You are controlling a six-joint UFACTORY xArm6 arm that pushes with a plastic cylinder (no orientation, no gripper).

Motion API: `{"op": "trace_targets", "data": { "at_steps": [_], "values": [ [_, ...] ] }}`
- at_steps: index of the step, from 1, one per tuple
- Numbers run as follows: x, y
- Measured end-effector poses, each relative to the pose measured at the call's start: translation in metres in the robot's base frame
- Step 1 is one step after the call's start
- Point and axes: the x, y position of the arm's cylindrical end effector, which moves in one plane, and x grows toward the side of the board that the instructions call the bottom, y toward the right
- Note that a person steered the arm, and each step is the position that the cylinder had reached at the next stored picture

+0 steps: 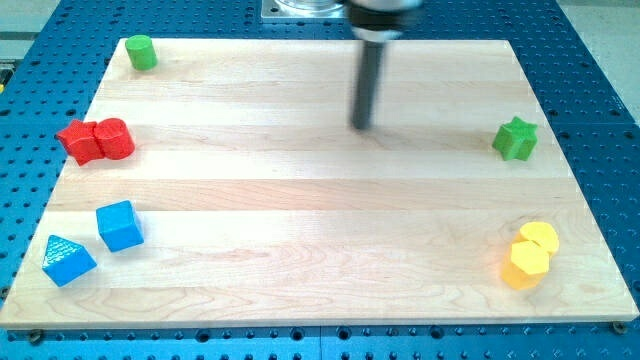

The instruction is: Place the green circle diagonal to the blue cube

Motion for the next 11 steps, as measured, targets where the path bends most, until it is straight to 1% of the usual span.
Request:
{"op": "trace_targets", "data": {
  "at_steps": [1,2,3,4,5,6,7,8,9,10,11],
  "values": [
    [-0.016,-0.121],
    [-0.008,-0.218],
    [-0.037,-0.304],
    [-0.062,-0.304],
    [-0.115,-0.301],
    [-0.127,-0.247],
    [-0.092,-0.127],
    [-0.041,-0.017],
    [-0.068,-0.036],
    [-0.088,-0.092],
    [-0.043,-0.119]
  ]
}}
